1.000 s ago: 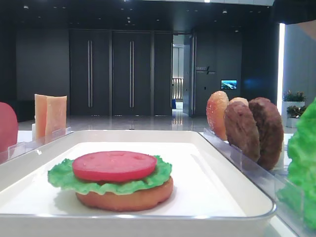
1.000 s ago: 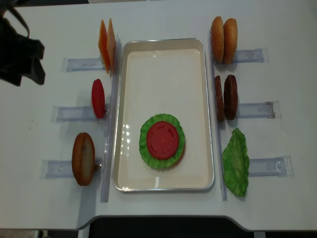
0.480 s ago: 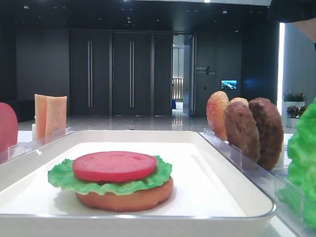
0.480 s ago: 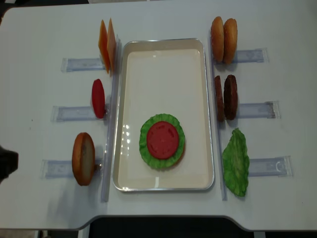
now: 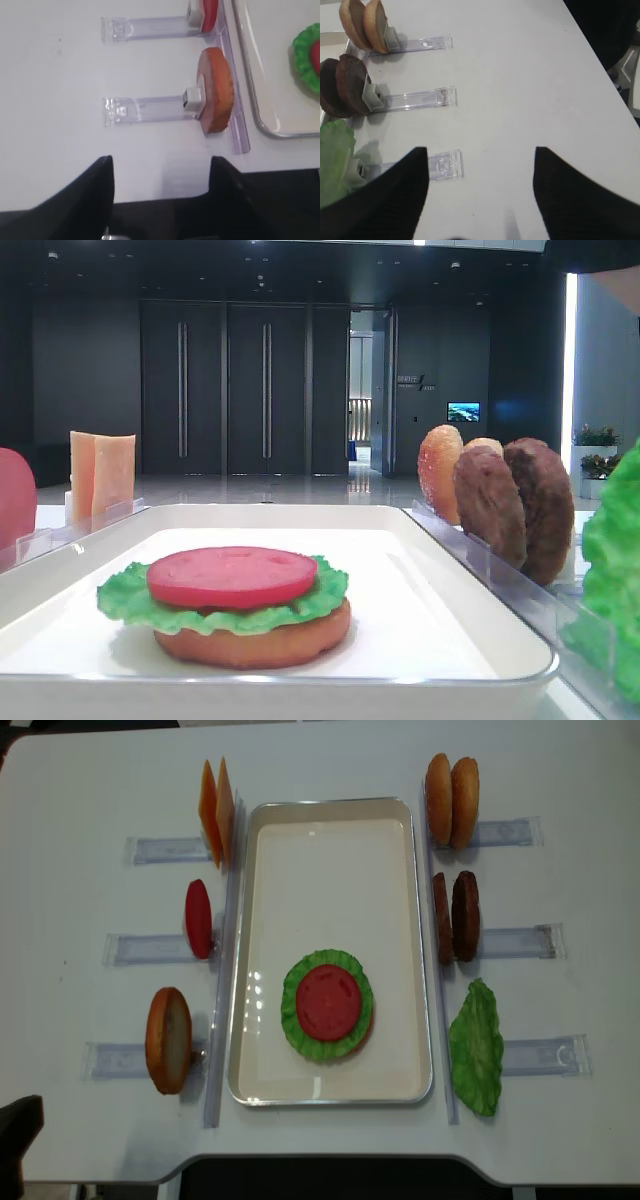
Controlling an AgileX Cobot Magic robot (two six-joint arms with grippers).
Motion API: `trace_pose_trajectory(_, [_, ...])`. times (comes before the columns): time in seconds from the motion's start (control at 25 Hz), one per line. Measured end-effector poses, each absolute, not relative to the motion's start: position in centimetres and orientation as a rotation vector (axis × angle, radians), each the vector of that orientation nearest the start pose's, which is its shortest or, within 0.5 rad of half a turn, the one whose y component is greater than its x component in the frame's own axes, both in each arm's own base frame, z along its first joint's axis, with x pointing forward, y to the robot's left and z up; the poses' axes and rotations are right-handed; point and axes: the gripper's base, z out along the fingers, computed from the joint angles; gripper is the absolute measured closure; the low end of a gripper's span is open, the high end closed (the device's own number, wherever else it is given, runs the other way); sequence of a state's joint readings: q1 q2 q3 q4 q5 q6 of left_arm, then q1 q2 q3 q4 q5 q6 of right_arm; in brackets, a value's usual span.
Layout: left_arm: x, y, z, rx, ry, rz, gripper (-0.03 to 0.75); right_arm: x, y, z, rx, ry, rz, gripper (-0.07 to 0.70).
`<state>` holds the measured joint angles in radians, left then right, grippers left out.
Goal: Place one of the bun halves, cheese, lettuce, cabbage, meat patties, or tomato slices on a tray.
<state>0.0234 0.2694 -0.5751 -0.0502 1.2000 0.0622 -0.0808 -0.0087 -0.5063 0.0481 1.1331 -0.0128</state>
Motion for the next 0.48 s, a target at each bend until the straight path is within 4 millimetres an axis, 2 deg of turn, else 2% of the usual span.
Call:
trace_pose_trajectory(0.28, [1.3,-0.8,27.2,0.104,2.218,-0.045,0.255,-1.0,0.5,27.3,0.067,2.100,0.002,0.197])
trace_pose_trajectory(0.48, [0.6,-0.9,27.0,0.126,2.171,-0.042,0.257,-1.0,0.5,27.3,0.067,2.100,0.002,0.197])
